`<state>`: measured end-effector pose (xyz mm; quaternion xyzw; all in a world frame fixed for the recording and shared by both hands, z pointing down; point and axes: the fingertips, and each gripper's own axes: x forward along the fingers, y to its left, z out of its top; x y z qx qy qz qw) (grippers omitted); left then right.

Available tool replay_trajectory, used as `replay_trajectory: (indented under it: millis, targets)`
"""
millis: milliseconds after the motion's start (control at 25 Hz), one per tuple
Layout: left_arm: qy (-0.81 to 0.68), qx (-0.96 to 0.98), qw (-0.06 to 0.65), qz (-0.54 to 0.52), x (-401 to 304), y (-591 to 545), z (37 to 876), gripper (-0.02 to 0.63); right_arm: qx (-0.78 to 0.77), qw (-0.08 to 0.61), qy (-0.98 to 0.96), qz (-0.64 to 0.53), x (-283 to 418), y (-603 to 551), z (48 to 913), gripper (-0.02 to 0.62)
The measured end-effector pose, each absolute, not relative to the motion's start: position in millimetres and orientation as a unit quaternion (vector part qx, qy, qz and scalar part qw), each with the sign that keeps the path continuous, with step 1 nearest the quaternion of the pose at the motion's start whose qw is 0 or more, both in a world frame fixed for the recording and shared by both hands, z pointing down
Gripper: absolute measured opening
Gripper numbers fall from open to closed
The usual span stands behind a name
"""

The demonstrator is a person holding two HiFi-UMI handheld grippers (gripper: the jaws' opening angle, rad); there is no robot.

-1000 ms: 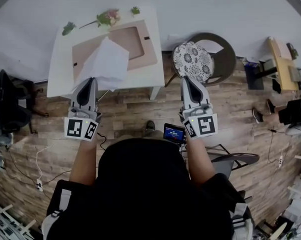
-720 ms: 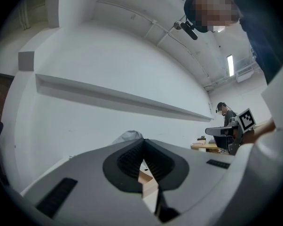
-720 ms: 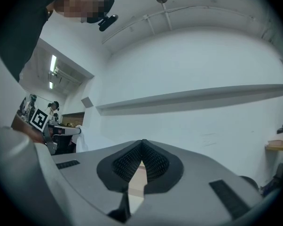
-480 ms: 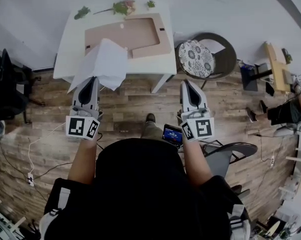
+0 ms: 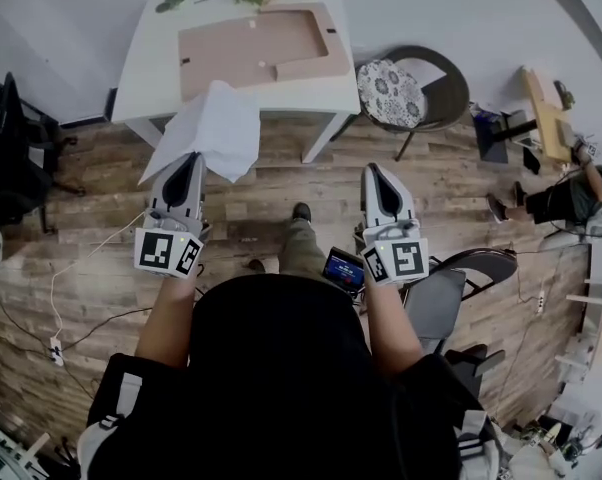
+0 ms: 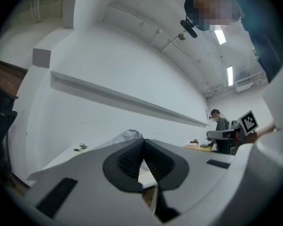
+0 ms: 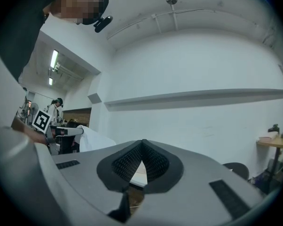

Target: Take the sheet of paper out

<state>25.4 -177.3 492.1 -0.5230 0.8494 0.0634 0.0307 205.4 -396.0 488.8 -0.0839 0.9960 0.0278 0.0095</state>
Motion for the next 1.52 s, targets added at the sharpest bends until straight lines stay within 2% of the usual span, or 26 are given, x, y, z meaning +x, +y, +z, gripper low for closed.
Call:
replay_trajectory:
  millis: [600,1040,1520]
  targets:
    - [0.860,-0.509,0.017,0.037,121,-143,492,0.003,-0.036,0.008,0.999,-0.021,270,-364,508,0.011]
    - [0.871,-0.490,-0.001,0.025,210,-148,495,0.003,-0.036,0.007,0.999,-0.021,355,-380,521,0.009]
    - [0.873,-0.487,-0.017,0.036,256,-162,507,0.003,-0.029,0.005,0.999,-0.025,397,-385,529,0.011]
